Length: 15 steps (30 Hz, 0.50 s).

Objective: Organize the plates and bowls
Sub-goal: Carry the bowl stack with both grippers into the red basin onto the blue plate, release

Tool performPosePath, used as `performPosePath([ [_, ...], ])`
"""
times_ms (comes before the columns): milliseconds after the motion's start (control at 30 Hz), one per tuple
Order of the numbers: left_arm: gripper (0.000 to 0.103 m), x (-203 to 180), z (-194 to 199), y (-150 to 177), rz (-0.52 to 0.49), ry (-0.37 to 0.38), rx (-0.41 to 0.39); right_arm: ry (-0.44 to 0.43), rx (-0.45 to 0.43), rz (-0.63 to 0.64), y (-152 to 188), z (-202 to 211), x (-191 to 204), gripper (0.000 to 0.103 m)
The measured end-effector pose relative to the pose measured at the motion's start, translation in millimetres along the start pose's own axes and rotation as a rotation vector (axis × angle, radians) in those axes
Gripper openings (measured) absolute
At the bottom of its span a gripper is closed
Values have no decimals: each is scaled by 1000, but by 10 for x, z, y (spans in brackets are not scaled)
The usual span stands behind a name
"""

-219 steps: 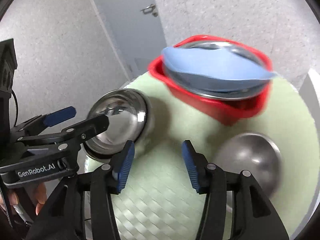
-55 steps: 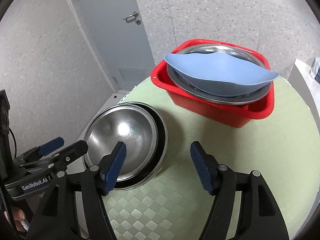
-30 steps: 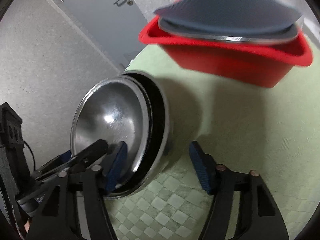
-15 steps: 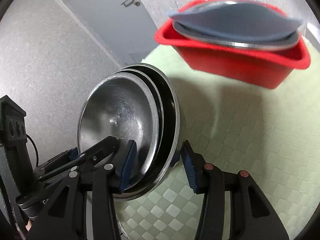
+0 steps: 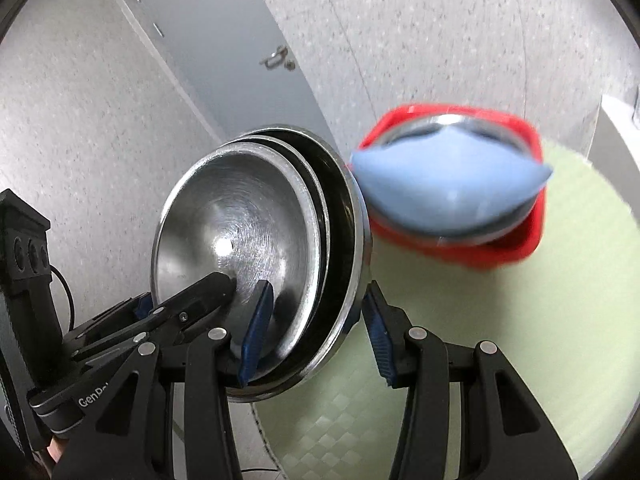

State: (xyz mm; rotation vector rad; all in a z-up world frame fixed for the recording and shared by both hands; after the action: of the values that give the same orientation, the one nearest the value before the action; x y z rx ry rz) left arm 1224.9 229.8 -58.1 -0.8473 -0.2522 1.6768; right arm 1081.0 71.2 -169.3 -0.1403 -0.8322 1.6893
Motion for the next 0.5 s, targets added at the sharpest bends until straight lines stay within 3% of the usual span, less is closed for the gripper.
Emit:
performPosePath([
  [300, 36, -526, -603, -503, -29, -5, 18, 22, -21, 20, -514, 157, -644, 47],
  [500, 37, -767, -1351, -723, -10, -44, 103, 17, 51, 19, -689, -78, -1158, 47],
])
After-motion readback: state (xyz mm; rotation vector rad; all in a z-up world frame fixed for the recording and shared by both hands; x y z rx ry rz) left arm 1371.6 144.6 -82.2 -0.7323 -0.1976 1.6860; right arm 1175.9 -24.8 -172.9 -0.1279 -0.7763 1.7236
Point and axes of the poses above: each gripper's, at about its wrist camera, not at the fingertips, and z roughly against the way its jaws point, x to its left, y to its underside, the point moved 10 cm from there along -z, roughly the way its jaws point, and after that the axes turned 10 degrees about z, right-handed, at the moved point
